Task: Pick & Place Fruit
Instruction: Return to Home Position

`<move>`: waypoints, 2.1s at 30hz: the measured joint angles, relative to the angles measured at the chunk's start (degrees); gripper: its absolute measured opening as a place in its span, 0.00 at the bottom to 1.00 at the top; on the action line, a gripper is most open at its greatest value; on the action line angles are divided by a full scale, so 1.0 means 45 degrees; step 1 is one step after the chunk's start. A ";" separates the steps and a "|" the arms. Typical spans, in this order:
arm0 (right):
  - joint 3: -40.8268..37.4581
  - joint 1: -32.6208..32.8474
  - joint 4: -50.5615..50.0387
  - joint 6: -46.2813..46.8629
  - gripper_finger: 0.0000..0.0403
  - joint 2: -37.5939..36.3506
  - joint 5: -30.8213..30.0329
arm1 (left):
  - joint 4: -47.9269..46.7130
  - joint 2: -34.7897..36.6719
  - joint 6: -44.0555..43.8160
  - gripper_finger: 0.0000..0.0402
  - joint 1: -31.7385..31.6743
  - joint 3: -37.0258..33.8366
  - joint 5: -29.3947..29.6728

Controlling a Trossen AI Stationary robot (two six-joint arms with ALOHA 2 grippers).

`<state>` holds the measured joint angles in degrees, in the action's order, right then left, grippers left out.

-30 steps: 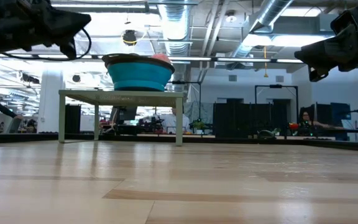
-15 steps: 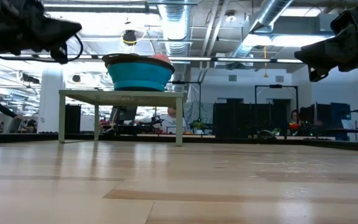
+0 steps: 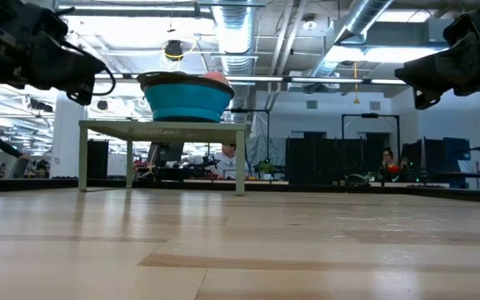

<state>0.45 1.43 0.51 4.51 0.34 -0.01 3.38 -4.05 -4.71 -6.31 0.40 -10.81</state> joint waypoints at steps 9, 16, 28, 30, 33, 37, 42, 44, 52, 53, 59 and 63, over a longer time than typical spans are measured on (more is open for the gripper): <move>0.0000 0.0000 -0.0005 0.0001 0.24 0.0000 0.0001 | 0.0121 -0.1579 -0.0005 0.02 0.0000 -0.0005 -0.0006; 0.0000 0.0000 -0.0005 0.0002 0.24 0.0000 0.0005 | 0.0122 -0.2303 -0.0013 0.02 0.0103 -0.0005 0.0031; 0.0000 -0.0002 0.0000 0.0002 0.24 -0.0005 0.0000 | -0.0485 0.0899 0.0152 0.02 0.0678 0.0000 0.2730; 0.0000 -0.0005 -0.0005 0.0000 0.24 -0.0005 0.0003 | -0.0494 0.0900 0.0623 0.02 0.0709 0.0000 0.2750; 0.0000 0.0000 -0.0005 0.0005 0.24 -0.0005 0.0005 | -0.0497 0.0902 0.1073 0.02 0.0753 0.0000 0.2773; 0.0000 -0.0004 -0.0005 0.0000 0.24 -0.0005 0.0001 | -0.0507 0.0902 0.1114 0.02 0.0777 0.0000 0.2767; 0.0000 0.0000 -0.0005 0.0002 0.24 -0.0005 0.0005 | -0.0338 0.0902 0.1321 0.02 0.0754 -0.0005 0.2870; 0.0000 -0.0005 -0.0005 0.0003 0.24 -0.0005 0.0005 | -0.0243 0.0833 0.1321 0.03 0.0753 -0.0005 0.2870; 0.0000 -0.0002 -0.0005 0.0000 0.24 -0.0005 0.0005 | -0.0137 0.0756 0.1321 0.02 0.0748 -0.0009 0.2860; 0.0000 -0.0003 -0.0005 0.0002 0.24 -0.0005 0.0005 | -0.0134 0.0756 0.1321 0.03 0.0748 -0.0006 0.2855; 0.0000 -0.0004 -0.0005 0.0001 0.24 -0.0005 0.0001 | -0.0093 0.0756 0.1321 0.03 0.0748 -0.0005 0.2846; 0.0000 -0.0001 -0.0005 0.0004 0.24 -0.0005 0.0005 | -0.0079 0.0756 0.1321 0.03 0.0748 -0.0005 0.2841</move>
<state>0.45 1.43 0.49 4.53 0.32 0.01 3.03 -0.64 1.23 -2.94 0.38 1.98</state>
